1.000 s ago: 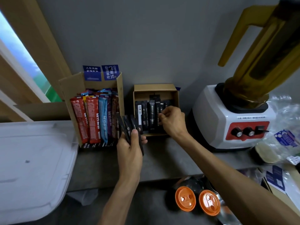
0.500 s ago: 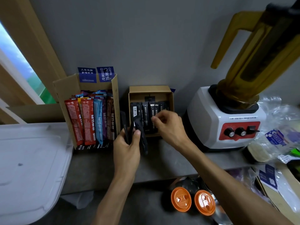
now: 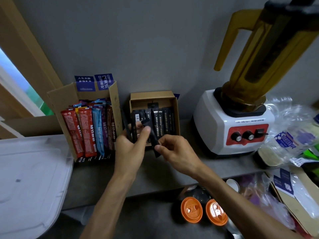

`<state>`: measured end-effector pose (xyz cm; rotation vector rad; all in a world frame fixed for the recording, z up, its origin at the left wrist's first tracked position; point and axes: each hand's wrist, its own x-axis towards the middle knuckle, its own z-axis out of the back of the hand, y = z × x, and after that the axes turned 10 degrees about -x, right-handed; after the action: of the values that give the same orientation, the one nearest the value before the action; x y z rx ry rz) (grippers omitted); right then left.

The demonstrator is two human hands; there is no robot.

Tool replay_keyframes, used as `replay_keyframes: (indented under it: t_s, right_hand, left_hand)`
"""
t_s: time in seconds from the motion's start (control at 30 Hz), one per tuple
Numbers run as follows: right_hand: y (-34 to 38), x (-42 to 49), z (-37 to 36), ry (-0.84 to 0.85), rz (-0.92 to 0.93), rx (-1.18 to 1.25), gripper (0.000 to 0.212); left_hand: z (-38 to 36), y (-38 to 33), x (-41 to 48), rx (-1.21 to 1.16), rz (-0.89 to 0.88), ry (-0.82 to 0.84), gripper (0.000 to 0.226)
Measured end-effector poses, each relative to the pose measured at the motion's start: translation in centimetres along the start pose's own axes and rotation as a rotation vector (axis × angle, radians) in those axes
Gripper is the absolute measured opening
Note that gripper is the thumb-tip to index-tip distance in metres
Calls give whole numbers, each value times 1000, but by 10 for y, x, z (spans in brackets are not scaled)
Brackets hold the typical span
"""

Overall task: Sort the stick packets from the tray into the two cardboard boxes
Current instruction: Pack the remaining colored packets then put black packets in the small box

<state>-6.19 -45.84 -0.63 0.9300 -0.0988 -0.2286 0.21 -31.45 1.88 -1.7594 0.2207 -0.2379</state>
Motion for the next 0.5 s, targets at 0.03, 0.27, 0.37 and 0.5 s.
replay_keyframes:
  t_s: [0.03,0.27,0.37,0.5]
  right_hand:
    - [-2,-1,1,-5,-6,-4,10]
    - [-23,-6,5,-246,-175,-9,11]
    - [-35,-8,11,-290,-206,-47,10]
    - [-43,-9,16,-281,-202,-137,8]
  left_hand:
    - [0,-3,2,78,-19,35,5]
    - [-34,-8,59,513,-108,147,11]
    - [-48,-1,89,654,-180,228,18]
    - [-54,20,105,833,-252,314,31]
